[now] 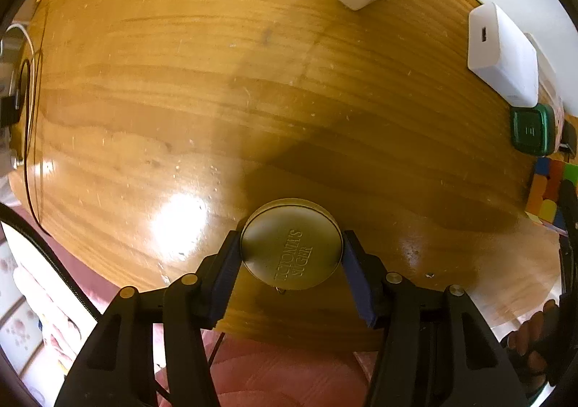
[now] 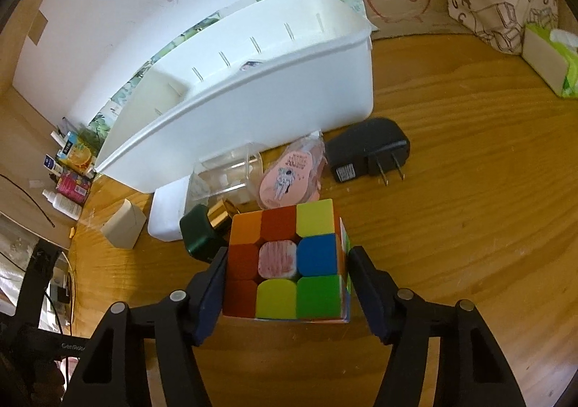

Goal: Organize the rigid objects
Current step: 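Lift the cube and the gold tin and carry both over the white bin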

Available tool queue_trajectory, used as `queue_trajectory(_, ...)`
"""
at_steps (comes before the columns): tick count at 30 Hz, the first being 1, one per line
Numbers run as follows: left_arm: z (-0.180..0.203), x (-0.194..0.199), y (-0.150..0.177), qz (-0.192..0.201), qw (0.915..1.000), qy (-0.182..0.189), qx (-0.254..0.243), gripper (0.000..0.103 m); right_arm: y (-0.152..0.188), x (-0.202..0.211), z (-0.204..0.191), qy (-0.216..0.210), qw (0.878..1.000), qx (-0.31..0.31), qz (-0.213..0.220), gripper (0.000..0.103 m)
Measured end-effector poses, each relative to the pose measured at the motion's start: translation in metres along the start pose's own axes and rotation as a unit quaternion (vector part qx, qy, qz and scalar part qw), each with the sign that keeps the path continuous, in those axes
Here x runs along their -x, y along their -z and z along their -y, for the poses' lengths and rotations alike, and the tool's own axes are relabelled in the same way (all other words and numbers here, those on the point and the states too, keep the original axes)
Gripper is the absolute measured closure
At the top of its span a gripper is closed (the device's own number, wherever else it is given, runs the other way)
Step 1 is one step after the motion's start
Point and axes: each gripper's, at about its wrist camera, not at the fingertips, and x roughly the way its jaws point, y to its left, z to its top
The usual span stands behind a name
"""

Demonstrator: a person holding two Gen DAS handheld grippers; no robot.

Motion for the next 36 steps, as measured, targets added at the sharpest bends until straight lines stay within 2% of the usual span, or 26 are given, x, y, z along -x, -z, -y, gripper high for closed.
queue_trajectory(4, -0.001, -0.004, 0.003, -0.009, 0.9999, 0.001, 0.008, 0.044, -0.005, 0.006, 0.004, -0.008, 1.000, 0.009, -0.001, 0.040)
queue_trajectory(8, 0.009, -0.007, 0.011, -0.026, 0.9994, 0.021, 0.012, 0.044, -0.011, 0.017, 0.010, -0.027, 1.000, 0.011, 0.003, 0.040)
queue_trajectory(15, 0.039, 0.014, 0.020, -0.006, 0.9991, 0.040, -0.014, 0.044, -0.025, 0.042, 0.015, -0.056, 0.998, 0.034, 0.012, 0.040)
queue_trajectory(24, 0.092, 0.063, 0.033, 0.055, 0.9923, 0.057, -0.096, 0.044, -0.052, 0.076, 0.010, -0.074, 0.992, 0.091, 0.042, 0.040)
queue_trajectory(29, 0.113, 0.102, 0.033, 0.097, 0.9847, 0.063, -0.131, 0.044, -0.073, 0.093, 0.002, -0.084, 0.988, 0.113, 0.063, 0.040)
queue_trajectory(36, 0.139, 0.159, 0.016, 0.176, 0.9683, 0.061, -0.167, 0.044, -0.103, 0.114, -0.014, -0.110, 0.979, 0.148, 0.092, 0.040)
